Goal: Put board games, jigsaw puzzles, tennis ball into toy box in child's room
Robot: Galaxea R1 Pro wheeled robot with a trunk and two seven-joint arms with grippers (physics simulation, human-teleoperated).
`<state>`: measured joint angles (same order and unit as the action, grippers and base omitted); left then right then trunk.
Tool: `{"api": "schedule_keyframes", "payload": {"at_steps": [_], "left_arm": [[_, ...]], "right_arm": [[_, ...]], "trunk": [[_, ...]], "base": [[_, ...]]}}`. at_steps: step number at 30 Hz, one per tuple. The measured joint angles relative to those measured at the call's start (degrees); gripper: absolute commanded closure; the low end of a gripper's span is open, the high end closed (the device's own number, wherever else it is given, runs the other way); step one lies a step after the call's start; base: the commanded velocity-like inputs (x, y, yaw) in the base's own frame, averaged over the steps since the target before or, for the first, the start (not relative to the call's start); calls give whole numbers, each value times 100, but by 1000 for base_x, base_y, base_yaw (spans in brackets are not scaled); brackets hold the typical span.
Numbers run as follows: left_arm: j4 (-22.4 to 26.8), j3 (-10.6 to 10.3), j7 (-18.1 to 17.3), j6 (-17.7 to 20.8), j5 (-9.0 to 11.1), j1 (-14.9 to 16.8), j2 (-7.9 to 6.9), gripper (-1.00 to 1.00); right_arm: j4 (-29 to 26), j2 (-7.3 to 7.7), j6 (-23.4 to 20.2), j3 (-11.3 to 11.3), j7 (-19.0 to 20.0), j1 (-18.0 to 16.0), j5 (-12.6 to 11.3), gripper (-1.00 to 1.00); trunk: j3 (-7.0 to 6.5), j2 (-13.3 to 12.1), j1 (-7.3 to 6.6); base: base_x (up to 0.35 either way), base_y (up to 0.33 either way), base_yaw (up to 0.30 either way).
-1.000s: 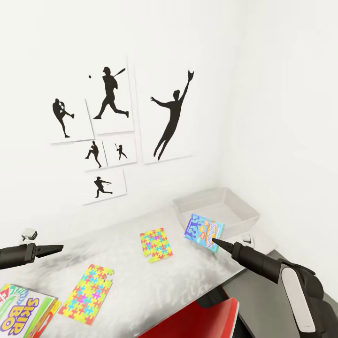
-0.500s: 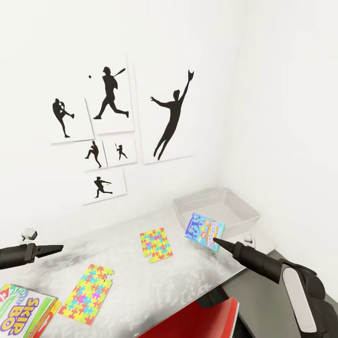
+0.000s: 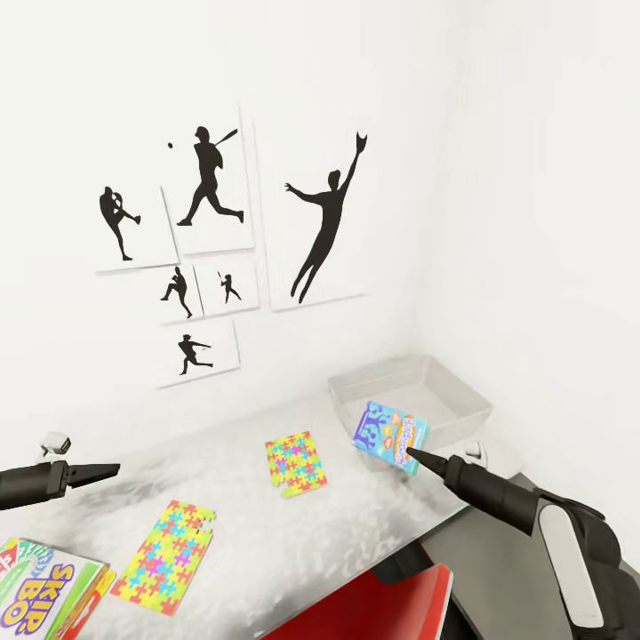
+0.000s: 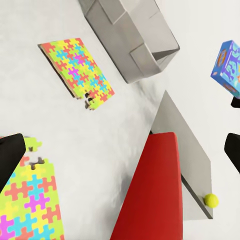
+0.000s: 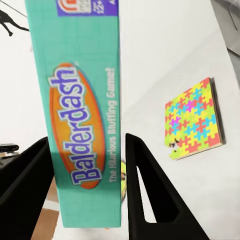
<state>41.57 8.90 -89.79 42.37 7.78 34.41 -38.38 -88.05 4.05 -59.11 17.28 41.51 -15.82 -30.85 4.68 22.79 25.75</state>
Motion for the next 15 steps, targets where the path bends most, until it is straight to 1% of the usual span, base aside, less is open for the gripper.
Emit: {"api": "schedule_keyframes", "payload": {"at_steps": [3, 4, 5, 6, 7, 8, 9, 10, 12, 13, 14, 15], "left_arm": [[0, 0, 0, 0, 3, 0, 6, -100], [0, 0, 0, 0, 0, -1, 16, -100], [0, 0, 0, 0, -1, 0, 19, -100], [0, 0, 0, 0, 0, 0, 22, -100], [0, 0, 0, 0, 2, 0, 26, -100], [0, 0, 0, 0, 2, 0, 28, -100], [0, 0, 0, 0, 3, 0, 30, -100], [-1, 0, 0, 0, 3, 0, 31, -100], [0, 0, 0, 0, 4, 0, 33, -100], [-1, 0, 0, 0, 4, 0, 36, -100], [0, 0, 0, 0, 4, 0, 38, -100], [0, 0, 0, 0, 4, 0, 38, -100]], "right_arm": [[-10, 20, -68, 74, -10, -106, -56, 100], [-13, 36, -51, 135, -10, -236, -80, 100], [-12, 42, -69, 165, -18, -331, -171, 100], [1, 50, -65, 192, -24, -434, -160, 100], [33, 60, -34, 234, -36, -651, -132, 100], [53, 63, -69, 248, -50, -779, -277, 100], [129, 71, -42, 274, -61, -1001, -188, 100], [248, 81, -54, 291, -69, -1224, -231, 100], [613, 122, -42, 320, -97, -1691, -206, 100], [884, 141, -39, 327, -147, -1959, -195, 100], [1016, 148, -61, 327, -181, -2086, -235, 100], [1149, 155, -56, 329, -221, -2201, -219, 100]], "trunk": [[1, 0, 0], [2, -1, 1], [4, 0, 0], [7, 0, 0], [9, -1, 1], [13, 0, 0], [16, -1, 1], [21, -1, 1], [31, -2, 1], [37, -2, 1], [43, -1, 0], [48, -1, 0]], "base": [[0, 0, 0], [0, 0, 0], [0, 0, 0], [0, 0, 0], [0, 0, 0], [0, 0, 0], [0, 0, 0], [0, 0, 0], [0, 0, 0], [0, 0, 0], [0, 0, 0], [0, 0, 0]]}}
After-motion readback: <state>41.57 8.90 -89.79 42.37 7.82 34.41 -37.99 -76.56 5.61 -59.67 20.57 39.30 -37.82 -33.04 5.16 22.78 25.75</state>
